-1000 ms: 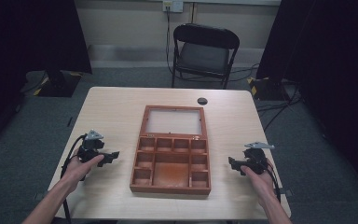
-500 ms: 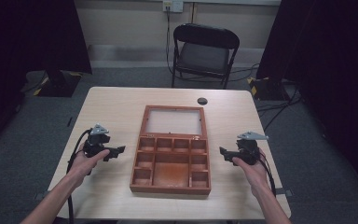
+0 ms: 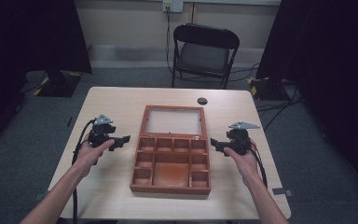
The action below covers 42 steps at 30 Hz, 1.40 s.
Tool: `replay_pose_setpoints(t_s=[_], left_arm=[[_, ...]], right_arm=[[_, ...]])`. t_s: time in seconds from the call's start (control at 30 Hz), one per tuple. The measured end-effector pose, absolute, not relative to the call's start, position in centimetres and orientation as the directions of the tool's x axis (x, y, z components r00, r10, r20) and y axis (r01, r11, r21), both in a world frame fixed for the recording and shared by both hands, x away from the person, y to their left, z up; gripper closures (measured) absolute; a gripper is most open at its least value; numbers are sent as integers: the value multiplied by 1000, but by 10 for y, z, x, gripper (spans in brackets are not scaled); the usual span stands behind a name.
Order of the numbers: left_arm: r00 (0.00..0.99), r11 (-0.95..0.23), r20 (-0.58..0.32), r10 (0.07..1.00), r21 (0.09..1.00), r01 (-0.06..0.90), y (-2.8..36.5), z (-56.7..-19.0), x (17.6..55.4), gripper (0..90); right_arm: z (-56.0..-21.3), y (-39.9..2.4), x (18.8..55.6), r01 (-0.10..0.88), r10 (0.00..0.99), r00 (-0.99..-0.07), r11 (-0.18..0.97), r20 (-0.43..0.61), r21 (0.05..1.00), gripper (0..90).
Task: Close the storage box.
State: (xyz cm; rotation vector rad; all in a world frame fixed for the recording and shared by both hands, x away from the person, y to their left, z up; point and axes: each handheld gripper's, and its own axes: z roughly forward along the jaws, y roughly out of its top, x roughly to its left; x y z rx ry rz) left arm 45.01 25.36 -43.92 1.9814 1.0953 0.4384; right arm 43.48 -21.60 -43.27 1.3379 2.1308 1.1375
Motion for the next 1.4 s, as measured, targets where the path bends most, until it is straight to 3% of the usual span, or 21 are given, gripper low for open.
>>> replay_pose_setpoints(t_s=[0.37,0.6,0.97,1.4], left_arm=[[553,-299,-74,830,778,553,232,-421,479,194],[522,-237,-116,845,793,561,222,-415,502,190],[558,-246,-191,807,751,613,202,-443,507,182],[519,-217,-250,818,701,680,200,-467,521,166]], right_arm=[[-421,-196,469,571,855,-507,236,111,786,192],[-404,-180,493,595,846,-518,249,127,765,173],[-441,-162,511,662,848,-500,245,174,708,157],[-464,-161,521,692,859,-472,221,199,687,144]])
